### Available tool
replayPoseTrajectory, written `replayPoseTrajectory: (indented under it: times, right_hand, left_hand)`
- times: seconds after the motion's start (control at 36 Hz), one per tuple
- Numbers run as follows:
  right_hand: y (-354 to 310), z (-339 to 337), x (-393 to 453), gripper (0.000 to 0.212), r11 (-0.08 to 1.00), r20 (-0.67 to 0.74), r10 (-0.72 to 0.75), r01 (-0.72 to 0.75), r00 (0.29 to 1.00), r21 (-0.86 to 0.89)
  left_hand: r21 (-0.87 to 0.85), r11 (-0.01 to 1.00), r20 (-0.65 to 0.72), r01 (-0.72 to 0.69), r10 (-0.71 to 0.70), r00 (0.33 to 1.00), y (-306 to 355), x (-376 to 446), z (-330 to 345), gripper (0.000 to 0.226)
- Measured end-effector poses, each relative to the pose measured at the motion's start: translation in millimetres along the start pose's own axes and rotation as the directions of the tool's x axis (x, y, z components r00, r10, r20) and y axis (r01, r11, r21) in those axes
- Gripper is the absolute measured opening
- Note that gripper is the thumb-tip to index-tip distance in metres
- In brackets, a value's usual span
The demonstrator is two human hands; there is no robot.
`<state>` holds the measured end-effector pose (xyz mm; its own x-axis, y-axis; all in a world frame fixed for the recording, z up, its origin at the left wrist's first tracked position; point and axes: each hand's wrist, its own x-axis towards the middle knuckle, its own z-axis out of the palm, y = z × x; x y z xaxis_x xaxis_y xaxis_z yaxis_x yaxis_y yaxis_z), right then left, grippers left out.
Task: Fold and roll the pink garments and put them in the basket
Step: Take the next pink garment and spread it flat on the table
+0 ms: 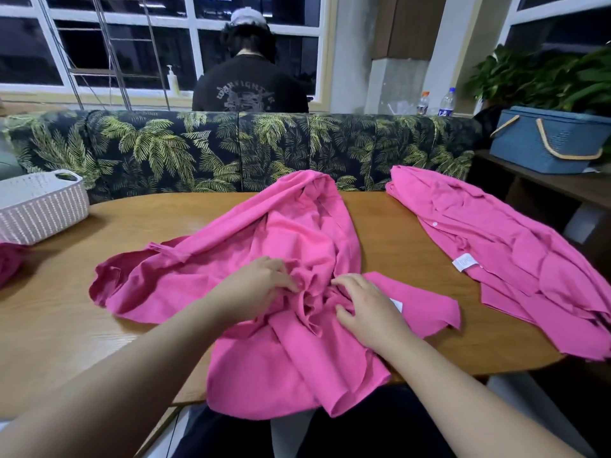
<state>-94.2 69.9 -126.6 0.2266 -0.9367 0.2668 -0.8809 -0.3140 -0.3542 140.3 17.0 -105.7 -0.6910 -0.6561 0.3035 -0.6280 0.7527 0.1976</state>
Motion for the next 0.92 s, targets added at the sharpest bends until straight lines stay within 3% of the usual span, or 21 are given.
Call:
replayPoseTrajectory:
  times: [0.06, 0.14, 0.19, 0.25, 0.31, 0.33, 0.39, 0.44, 0.47, 0.5, 0.56, 0.58, 0.64, 0.69, 0.78, 0.92]
  right_hand:
    - [1, -1, -1, 0.04, 0.999, 0.004, -0.002, 0.002, 1.0, -0.04]
    - [0, -3, 3, 0.037, 0.992, 0.024, 0.03, -0.026, 0.999, -0.127]
    - [-5, -5, 11, 0.03, 0.981, 0.026, 0.026, -0.021, 0.999, -0.193]
    - [-11, -6, 20, 0.033, 0.976, -0.023, 0.03, -0.034, 0.999, -0.214]
    - [-16, -6, 32, 0.036, 0.987, -0.126, 0.033, -0.052, 0.991, -0.151]
    - [-19, -7, 40, 0.033, 0.991, -0.163, 0.037, -0.057, 0.986, -0.122]
    - [-22, -7, 58, 0.025, 0.992, -0.166, 0.046, -0.064, 0.985, -0.105]
    - [-23, -6, 78, 0.032, 0.99, -0.108, 0.07, -0.083, 0.992, -0.117]
    - [-22, -3, 88, 0.036, 0.988, -0.078, 0.082, -0.091, 0.994, -0.126]
    - [-21, 0, 99, 0.04, 0.986, -0.047, 0.091, -0.097, 0.995, -0.135]
    - [-20, 10, 119, 0.047, 0.982, 0.013, 0.112, -0.108, 0.994, -0.156]
    - [-19, 15, 129, 0.05, 0.98, 0.035, 0.121, -0.114, 0.992, -0.162]
    - [-18, 23, 147, 0.052, 0.977, 0.051, 0.138, -0.127, 0.989, -0.172]
    - [-16, 33, 165, 0.051, 0.974, 0.035, 0.144, -0.135, 0.989, -0.179]
    - [-11, 42, 192, 0.051, 0.972, -0.017, 0.155, -0.155, 0.988, -0.175]
    - [10, 57, 226, 0.078, 0.952, 0.037, 0.251, -0.24, 0.967, -0.189]
  left_hand:
    - [0.056, 0.998, -0.134, 0.006, 0.001, 0.991, -16, -4, -5, 0.031]
    - [0.199, 0.925, -0.272, 0.322, -0.263, 0.926, -46, -17, -22, 0.022]
    - [0.372, 0.76, -0.199, 0.532, -0.495, 0.846, -60, -30, -32, 0.027]
    - [0.508, 0.551, -0.12, 0.662, -0.716, 0.688, -65, -41, -41, 0.031]
    - [0.535, 0.426, -0.141, 0.73, -0.807, 0.574, -67, -44, -48, 0.032]
    - [0.523, 0.407, -0.204, 0.749, -0.793, 0.574, -68, -43, -50, 0.031]
    - [0.386, 0.459, -0.414, 0.801, -0.69, 0.594, -68, -38, -55, 0.026]
    - [0.121, 0.643, -0.591, 0.756, -0.565, 0.575, -58, -31, -55, 0.031]
    - [0.018, 0.733, -0.588, 0.68, -0.542, 0.6, -48, -27, -53, 0.039]
    - [-0.063, 0.798, -0.505, 0.599, -0.543, 0.671, -39, -24, -48, 0.052]
    - [-0.124, 0.825, -0.181, 0.551, -0.565, 0.805, -26, -19, -30, 0.073]
    - [-0.062, 0.818, -0.031, 0.572, -0.574, 0.818, -27, -18, -20, 0.075]
    - [0.138, 0.782, 0.14, 0.608, -0.623, 0.77, -40, -19, 0, 0.061]
    - [0.236, 0.753, 0.161, 0.614, -0.654, 0.739, -58, -20, 7, 0.051]
    - [0.232, 0.727, 0.173, 0.647, -0.685, 0.708, -87, -11, 6, 0.046]
    - [0.227, 0.706, 0.161, 0.67, -0.706, 0.69, -146, 13, -2, 0.047]
